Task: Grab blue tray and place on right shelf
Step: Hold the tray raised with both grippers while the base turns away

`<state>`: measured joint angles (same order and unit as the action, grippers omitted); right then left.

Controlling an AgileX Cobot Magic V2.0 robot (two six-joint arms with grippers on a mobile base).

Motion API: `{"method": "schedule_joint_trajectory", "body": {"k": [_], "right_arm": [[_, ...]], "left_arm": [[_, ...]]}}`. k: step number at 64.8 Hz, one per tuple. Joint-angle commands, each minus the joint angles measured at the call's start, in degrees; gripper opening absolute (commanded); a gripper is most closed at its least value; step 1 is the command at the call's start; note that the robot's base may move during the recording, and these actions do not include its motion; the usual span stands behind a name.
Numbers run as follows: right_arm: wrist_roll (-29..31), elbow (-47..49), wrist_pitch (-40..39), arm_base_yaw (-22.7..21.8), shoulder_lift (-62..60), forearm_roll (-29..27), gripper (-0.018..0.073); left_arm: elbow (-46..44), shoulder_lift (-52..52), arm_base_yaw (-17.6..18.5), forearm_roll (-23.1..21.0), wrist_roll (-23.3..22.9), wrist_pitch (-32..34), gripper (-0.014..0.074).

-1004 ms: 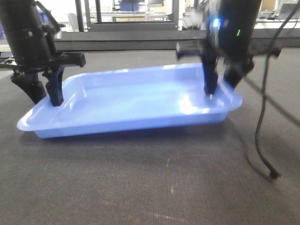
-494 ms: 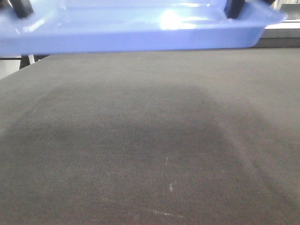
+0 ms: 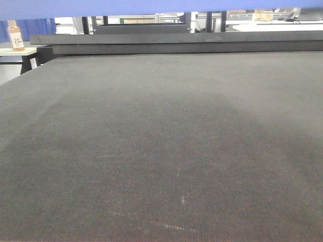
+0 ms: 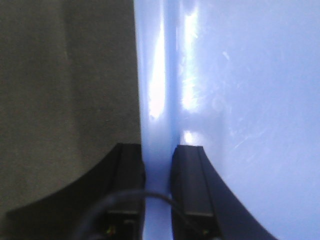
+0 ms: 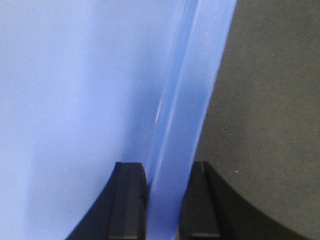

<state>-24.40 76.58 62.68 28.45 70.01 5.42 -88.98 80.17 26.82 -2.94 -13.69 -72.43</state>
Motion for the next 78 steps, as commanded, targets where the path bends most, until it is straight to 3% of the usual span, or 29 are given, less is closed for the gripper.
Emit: {"method": "schedule_joint_trajectory", "body": {"k": [1, 78], "right_arm": [[1.96, 1.54, -3.5, 0.26, -2.06, 0.91, 0.0055], [1.96, 1.54, -4.18, 0.26, -2.0, 0.86, 0.0055]], "left_arm": [[-1.44, -2.07, 0.82, -1.44, 0.61, -4.28, -0.0048], [-1.44, -2.07, 0.82, -2.48, 0.61, -4.28, -0.0048]]}}
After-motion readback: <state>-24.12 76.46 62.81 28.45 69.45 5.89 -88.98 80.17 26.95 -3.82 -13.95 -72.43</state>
